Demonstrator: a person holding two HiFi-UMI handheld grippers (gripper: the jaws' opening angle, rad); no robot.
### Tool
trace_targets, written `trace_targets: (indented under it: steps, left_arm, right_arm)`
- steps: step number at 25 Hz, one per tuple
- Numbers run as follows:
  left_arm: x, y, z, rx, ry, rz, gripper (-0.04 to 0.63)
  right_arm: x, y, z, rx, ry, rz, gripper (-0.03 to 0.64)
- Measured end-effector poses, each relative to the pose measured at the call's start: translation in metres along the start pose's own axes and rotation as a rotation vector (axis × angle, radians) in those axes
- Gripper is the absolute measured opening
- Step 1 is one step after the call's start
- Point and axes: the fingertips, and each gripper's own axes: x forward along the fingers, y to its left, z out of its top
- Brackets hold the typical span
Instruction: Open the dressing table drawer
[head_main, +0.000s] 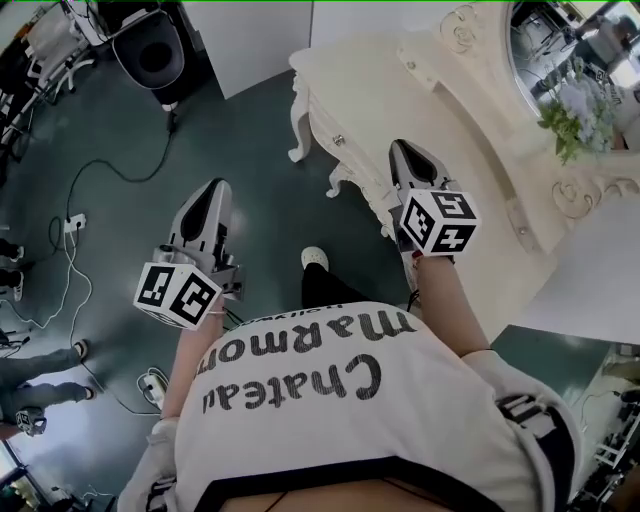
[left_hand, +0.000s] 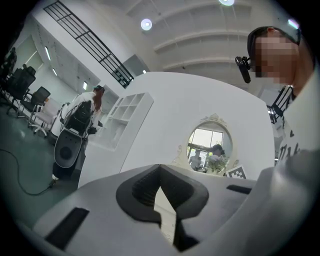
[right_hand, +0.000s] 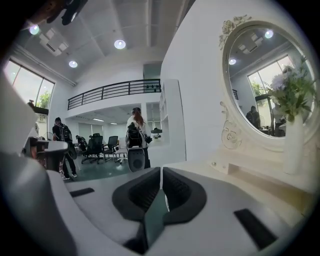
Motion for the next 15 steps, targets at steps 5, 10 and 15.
trace_targets:
  steps: [5,10,15]
  left_arm:
    - [0.050,0.033,0.015,-0.014,-0.013,0.049,0.023]
    - [0.100,0.059,0.023,-0.033,-0.024,0.077,0.023]
    - [0.139,0.073,0.023,-0.029,-0.018,0.099,0.023]
  right_arm:
    - [0.062,-0.025,0.017,0.001,0.016,0.021,0.032]
    - [0.120,-0.055,0.033,0.010,0.017,0.031,0.032]
    - [0.160,-0.088,0.034,0.032,0.034,0.030,0.032]
